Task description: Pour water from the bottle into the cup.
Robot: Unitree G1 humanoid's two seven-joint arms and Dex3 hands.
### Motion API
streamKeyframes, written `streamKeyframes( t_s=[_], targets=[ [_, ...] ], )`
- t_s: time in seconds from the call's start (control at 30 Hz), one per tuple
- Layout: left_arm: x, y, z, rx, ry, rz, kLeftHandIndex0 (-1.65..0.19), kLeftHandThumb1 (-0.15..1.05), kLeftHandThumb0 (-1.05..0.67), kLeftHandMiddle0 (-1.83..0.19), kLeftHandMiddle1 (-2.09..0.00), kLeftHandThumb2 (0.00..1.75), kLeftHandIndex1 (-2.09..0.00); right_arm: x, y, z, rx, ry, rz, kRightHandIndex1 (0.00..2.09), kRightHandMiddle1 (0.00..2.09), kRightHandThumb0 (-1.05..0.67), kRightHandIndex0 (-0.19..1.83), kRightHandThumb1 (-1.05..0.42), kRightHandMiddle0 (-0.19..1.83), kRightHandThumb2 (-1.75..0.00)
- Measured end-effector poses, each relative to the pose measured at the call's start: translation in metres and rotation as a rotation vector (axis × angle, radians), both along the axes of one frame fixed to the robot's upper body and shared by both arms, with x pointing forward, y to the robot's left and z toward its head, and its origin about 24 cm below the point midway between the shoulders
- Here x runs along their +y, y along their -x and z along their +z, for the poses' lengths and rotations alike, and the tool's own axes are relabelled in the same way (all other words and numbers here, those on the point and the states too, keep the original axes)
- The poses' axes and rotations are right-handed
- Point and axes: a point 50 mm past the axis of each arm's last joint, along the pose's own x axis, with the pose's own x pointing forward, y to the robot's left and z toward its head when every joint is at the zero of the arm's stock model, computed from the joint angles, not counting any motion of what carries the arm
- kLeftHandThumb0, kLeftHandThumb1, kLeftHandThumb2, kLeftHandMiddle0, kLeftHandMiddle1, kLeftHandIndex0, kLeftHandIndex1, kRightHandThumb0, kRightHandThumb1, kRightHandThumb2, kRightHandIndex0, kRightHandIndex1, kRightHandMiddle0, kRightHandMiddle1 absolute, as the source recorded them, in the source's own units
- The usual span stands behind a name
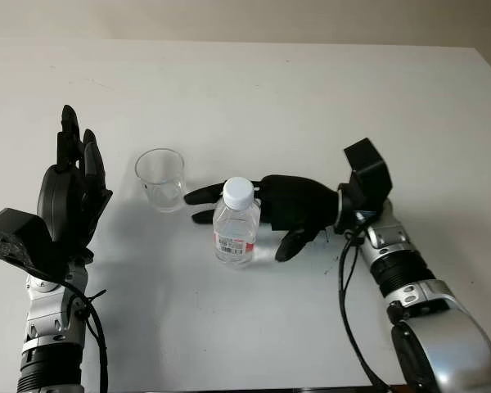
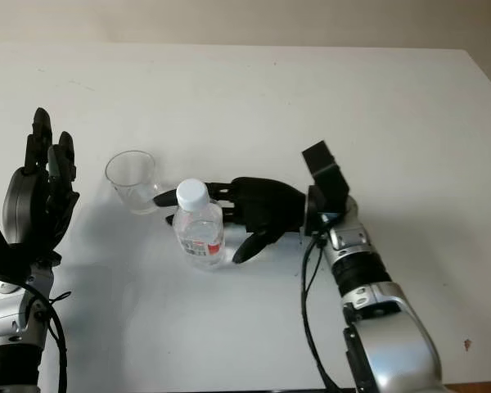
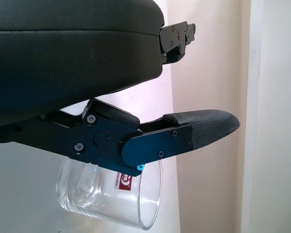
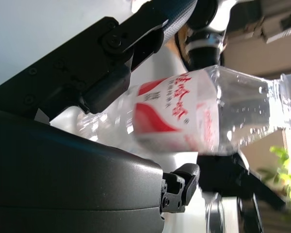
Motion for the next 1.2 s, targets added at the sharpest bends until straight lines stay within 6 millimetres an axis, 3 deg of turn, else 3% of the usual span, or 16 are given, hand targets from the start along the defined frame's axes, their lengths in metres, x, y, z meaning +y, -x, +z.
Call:
streamKeyframes(
  t_s=[0.23, 0.43, 0.53, 0.57, 0.6, 0.7, 0.77, 0.83, 0.9, 1.2],
  targets=[
    [0.0, 0.0, 0.0, -0.003, 0.0, 0.001, 0.19, 1.05, -0.81, 0.14, -0.06, 0.63, -0.04, 0.014, 0.002, 0.0, 0.007, -0.004, 0.04, 0.51, 0.81, -0.92, 0.06, -0.67, -0.15, -0.05],
    [0.0, 0.0, 0.0, -0.002, 0.0, 0.003, 0.19, 1.05, -0.81, 0.13, -0.05, 0.65, -0.05, 0.018, 0.003, 0.0, 0.02, -0.013, 0.052, 0.53, 0.84, -0.86, 0.06, -0.64, -0.14, -0.05],
    [0.0, 0.0, 0.0, -0.003, 0.0, 0.003, 0.18, 1.05, -0.81, 0.13, -0.06, 0.64, -0.05, 0.021, 0.004, 0.001, 0.016, -0.027, 0.054, 0.7, 1.09, -0.81, 0.08, -0.63, -0.09, -0.05],
    [0.0, 0.0, 0.0, -0.003, 0.0, 0.004, 0.18, 1.05, -0.81, 0.13, -0.06, 0.64, -0.05, 0.023, 0.005, 0.0, 0.007, -0.036, 0.047, 0.9, 1.34, -0.79, 0.14, -0.64, 0.01, -0.05],
    [0.0, 0.0, 0.0, -0.003, 0.0, 0.004, 0.19, 1.05, -0.81, 0.13, -0.05, 0.64, -0.05, 0.024, 0.005, -0.001, -0.005, -0.046, 0.038, 1.26, 1.64, -0.66, 0.26, -0.63, 0.19, -0.05],
    [0.0, 0.0, 0.0, -0.003, 0.0, 0.003, 0.19, 1.05, -0.81, 0.14, -0.05, 0.64, -0.04, 0.026, 0.009, -0.009, -0.004, -0.045, -0.003, 1.88, 2.02, -0.4, 0.62, -0.67, 0.52, -0.06],
    [0.0, 0.0, 0.0, -0.003, 0.0, 0.004, 0.19, 1.05, -0.81, 0.15, -0.05, 0.64, -0.03, 0.026, 0.01, -0.008, -0.038, -0.031, -0.033, 2.02, 2.07, -0.31, 0.76, -0.69, 0.64, -0.07],
    [0.0, 0.0, 0.0, -0.004, -0.002, 0.004, 0.19, 1.05, -0.81, 0.15, -0.05, 0.64, -0.03, 0.026, 0.011, -0.006, -0.095, -0.026, -0.061, 2.08, 2.09, -0.25, 1.22, -0.79, 1.04, -0.08],
    [0.0, 0.0, 0.0, -0.005, -0.004, 0.004, 0.19, 1.05, -0.81, 0.15, -0.05, 0.65, -0.03, 0.026, 0.014, -0.004, -0.183, -0.036, -0.092, 2.09, 2.09, -0.28, 1.45, -0.85, 1.33, -0.07],
    [0.0, 0.0, 0.001, -0.012, -0.007, 0.004, 0.18, 1.05, -0.81, 0.14, -0.06, 0.63, -0.04, 0.021, 0.024, -0.001, -0.344, -0.047, -0.194, 2.09, 2.09, -0.41, 1.59, -0.89, 1.67, -0.06]
  ],
)
